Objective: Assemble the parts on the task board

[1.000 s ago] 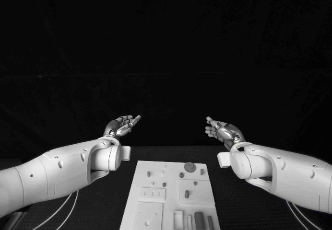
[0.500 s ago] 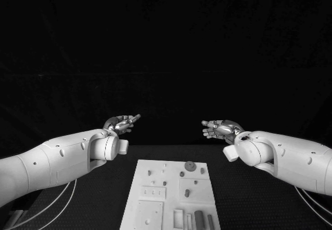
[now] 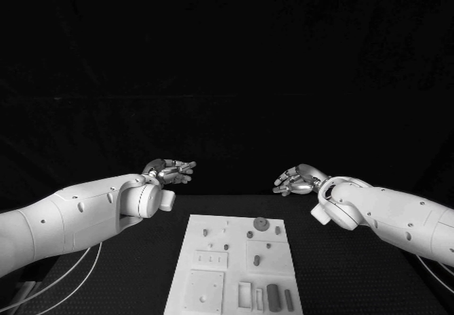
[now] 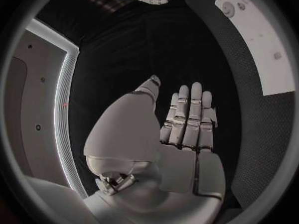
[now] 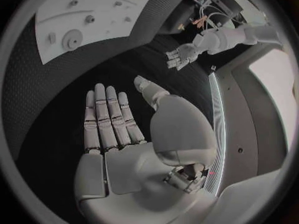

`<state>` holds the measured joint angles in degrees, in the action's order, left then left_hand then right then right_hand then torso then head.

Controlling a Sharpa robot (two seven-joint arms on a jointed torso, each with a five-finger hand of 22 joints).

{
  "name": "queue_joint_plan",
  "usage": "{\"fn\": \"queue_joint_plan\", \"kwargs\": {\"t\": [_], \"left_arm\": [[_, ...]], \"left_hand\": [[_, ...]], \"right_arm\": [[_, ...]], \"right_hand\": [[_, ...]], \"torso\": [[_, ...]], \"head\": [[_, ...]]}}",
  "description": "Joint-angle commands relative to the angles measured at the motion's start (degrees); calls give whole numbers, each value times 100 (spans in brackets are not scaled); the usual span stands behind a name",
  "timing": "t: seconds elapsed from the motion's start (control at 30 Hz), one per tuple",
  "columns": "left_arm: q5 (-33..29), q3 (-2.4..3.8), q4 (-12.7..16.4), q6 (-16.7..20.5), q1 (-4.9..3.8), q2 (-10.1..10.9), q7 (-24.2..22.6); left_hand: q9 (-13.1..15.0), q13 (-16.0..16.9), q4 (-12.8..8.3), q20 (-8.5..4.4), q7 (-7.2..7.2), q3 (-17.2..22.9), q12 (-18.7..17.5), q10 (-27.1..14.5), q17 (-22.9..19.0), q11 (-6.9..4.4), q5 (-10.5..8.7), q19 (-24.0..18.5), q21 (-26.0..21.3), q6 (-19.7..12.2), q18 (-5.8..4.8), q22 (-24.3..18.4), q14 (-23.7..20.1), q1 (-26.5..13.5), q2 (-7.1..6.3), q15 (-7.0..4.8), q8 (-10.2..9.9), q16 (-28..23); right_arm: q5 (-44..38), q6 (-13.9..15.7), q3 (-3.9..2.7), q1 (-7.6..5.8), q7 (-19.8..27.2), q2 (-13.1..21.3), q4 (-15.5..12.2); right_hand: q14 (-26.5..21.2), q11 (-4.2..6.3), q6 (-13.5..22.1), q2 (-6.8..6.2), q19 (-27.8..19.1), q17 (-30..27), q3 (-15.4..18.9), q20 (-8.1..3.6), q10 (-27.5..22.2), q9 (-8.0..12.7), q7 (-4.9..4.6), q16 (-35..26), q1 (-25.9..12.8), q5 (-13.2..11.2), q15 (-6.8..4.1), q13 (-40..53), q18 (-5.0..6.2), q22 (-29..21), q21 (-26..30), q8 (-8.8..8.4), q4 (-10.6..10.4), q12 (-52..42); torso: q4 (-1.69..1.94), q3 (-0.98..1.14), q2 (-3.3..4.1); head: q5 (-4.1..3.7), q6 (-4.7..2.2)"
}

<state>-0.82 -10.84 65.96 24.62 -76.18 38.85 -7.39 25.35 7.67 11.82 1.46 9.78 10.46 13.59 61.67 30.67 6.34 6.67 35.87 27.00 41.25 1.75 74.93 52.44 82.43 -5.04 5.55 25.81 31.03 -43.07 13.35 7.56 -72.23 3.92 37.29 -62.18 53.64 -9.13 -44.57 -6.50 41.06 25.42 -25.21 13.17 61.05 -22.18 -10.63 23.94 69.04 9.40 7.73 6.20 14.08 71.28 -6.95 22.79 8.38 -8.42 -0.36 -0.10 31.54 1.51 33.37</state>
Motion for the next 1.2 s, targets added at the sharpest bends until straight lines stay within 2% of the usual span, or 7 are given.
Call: {"fn": "queue_joint_plan", "kwargs": {"t": [0.03,0.2,0.23,0.27,0.47,0.73,1.2], "left_arm": [[262,3,167,-295,-6,86,34],[396,3,517,-315,-5,267,-33],[407,2,577,-300,-5,290,-46],[433,2,654,-297,-5,310,-57],[547,1,1069,-305,48,425,-103],[554,1,1338,-266,161,529,-147],[561,10,1717,-286,175,714,-156]], "left_hand": [[5,48,-44,-65,-4,-29,88,235,72,-39,40,135,74,186,118,81,221,143,37,-83,18,137],[7,71,-78,-91,-7,13,126,339,100,-65,-13,187,103,266,120,85,287,244,53,-114,24,191],[27,109,-110,-105,-29,40,204,492,132,-113,-23,218,122,375,124,90,375,306,59,-148,69,258],[50,160,-148,-125,-63,73,303,697,180,-180,-36,263,151,526,126,95,490,386,62,-197,124,355],[-11,162,-70,-206,-78,34,202,773,262,-194,-75,310,175,645,51,66,447,409,10,-225,-56,478],[-35,149,121,-295,-24,-94,62,719,290,-145,-101,346,199,612,-17,49,412,333,-71,-228,-227,540],[-25,147,288,-352,-6,-210,-34,677,284,-112,-115,352,215,604,-70,44,370,329,-99,-219,-321,549]], "right_arm": [[-1726,-147,-3,12,-78,-32,-25],[-2748,-333,-5,12,-166,-23,-200],[-2867,-356,-5,12,-180,-25,-219],[-3020,-381,-5,12,-197,-26,-246],[-3824,-308,-5,24,-332,-50,-323],[-4436,-144,-6,78,-534,-106,-417],[-4859,-121,-8,112,-608,-264,-480]], "right_hand": [[334,65,-181,-99,392,160,-451,-30,210,-48,47,123,-111,-306,-161,29,92,1,-153,31,109,1],[478,88,-241,-158,543,245,-627,-84,285,-69,52,179,-180,-334,-232,38,92,13,-226,28,129,13],[1203,191,-441,-174,1256,512,-774,-304,509,-131,73,611,-141,-346,-553,85,92,175,-648,118,196,-66],[1303,221,-482,-193,1428,650,-950,-423,586,-155,94,649,-269,-352,-635,86,92,194,-749,93,283,-27],[1792,349,-602,-200,1983,1168,-1261,-661,903,-225,133,905,-507,-443,-816,112,92,332,-1137,18,559,57],[1870,364,-523,-347,2147,1417,-1203,-729,969,-212,127,996,-646,-337,-838,112,92,384,-1187,-122,703,166],[1884,291,-372,-451,2201,1597,-1245,-751,787,-148,212,999,-624,-482,-783,36,92,431,-1187,-283,712,398]], "torso": [[-6,12,59],[2,24,179],[7,23,196],[14,24,227],[97,9,440],[188,-34,721],[277,-99,1017]], "head": [[7,7],[-1,26],[-8,28],[-21,28],[-106,-10],[-205,-117],[-301,-126]]}}
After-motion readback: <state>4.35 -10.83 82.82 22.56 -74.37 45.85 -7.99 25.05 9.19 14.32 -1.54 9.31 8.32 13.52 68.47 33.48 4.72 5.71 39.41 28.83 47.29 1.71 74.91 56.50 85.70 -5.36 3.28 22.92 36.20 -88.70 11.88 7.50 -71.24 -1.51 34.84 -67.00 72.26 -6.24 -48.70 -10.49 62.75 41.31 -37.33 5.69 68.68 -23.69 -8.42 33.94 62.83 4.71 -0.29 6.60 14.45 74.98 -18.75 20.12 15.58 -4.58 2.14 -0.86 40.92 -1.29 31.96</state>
